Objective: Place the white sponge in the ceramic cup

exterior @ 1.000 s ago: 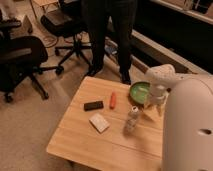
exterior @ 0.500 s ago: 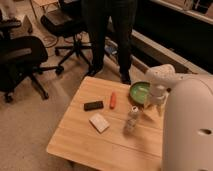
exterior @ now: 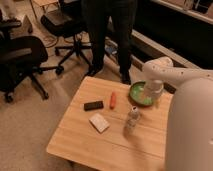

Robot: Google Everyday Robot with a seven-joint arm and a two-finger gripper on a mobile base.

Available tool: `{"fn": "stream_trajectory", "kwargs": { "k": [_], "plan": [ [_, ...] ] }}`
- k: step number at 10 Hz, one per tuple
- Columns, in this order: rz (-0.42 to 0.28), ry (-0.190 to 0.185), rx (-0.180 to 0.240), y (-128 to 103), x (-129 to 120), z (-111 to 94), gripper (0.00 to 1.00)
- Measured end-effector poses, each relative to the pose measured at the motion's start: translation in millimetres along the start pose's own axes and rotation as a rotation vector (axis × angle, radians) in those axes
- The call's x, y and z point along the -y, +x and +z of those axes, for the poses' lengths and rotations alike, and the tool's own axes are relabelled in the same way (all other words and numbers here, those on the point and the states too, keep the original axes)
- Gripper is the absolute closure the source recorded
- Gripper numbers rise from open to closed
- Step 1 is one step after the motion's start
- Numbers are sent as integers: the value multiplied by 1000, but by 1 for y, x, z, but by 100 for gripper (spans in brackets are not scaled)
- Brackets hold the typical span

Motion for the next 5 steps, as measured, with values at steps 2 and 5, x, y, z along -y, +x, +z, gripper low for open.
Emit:
{"fn": "stream_trajectory", "kwargs": {
  "k": [2,5],
  "plan": [
    [-67,-13,42,1,-20,-16,35],
    [-171,-38,60,10,-56,-28,35]
  ]
}}
